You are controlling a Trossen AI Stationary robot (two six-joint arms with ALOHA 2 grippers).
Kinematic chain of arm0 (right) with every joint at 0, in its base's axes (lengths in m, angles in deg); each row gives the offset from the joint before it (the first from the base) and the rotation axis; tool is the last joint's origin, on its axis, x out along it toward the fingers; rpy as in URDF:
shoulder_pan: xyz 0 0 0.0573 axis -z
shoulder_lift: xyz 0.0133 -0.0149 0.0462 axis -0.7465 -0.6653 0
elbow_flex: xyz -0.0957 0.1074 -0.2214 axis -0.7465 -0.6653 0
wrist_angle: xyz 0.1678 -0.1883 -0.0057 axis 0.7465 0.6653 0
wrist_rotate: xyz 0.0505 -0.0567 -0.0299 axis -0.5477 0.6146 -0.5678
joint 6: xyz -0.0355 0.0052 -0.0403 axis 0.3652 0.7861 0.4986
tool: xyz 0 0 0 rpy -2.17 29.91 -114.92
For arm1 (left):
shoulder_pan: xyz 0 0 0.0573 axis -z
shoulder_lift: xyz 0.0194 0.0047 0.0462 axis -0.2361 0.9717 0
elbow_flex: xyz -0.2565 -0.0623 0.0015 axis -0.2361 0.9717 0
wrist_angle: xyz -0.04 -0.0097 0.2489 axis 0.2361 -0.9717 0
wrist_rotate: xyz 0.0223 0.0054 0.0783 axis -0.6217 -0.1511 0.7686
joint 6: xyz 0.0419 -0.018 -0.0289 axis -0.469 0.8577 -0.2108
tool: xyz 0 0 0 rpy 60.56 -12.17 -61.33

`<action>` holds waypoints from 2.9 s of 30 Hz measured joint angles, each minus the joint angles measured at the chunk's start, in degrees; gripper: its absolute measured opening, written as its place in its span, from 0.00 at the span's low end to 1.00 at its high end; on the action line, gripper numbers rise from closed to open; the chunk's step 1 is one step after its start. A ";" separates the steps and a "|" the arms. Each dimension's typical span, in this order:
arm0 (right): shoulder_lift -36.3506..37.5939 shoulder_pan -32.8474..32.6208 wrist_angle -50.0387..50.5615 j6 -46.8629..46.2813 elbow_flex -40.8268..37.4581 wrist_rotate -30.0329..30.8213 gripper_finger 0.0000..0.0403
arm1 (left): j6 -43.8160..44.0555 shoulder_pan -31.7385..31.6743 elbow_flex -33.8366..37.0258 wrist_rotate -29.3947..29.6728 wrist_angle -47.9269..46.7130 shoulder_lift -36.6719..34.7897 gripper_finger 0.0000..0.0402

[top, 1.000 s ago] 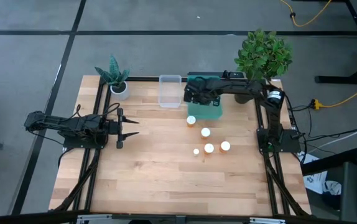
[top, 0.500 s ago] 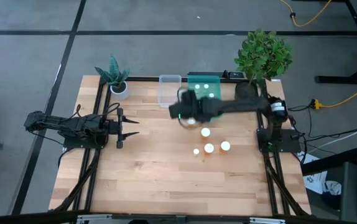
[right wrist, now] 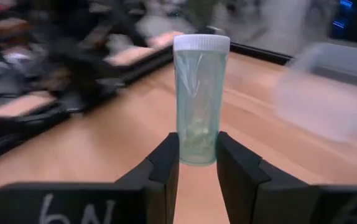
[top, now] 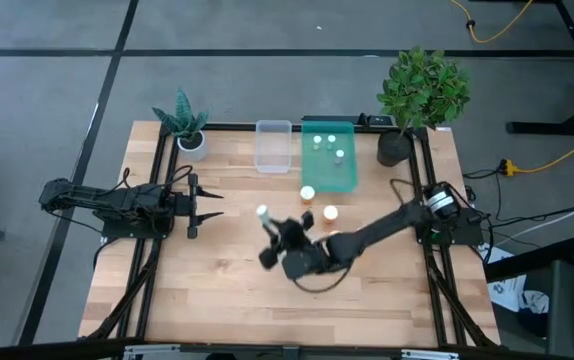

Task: Pick and place medicine bottles into bin by pill shape (circle, oval)
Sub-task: Remove the blue tablet bottle from the blue bin

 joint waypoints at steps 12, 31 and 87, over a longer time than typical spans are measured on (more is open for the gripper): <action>-12.06 -7.41 -21.82 15.44 2.21 5.22 0.23 | 0.02 0.00 0.00 0.36 -0.09 0.00 0.49; -20.95 -10.96 -27.17 34.00 7.85 11.23 0.23 | 0.15 0.02 0.00 0.33 0.11 0.00 0.49; -31.00 -16.97 -15.13 -5.33 8.62 21.66 0.31 | 5.01 0.00 0.00 0.31 0.10 -0.02 0.49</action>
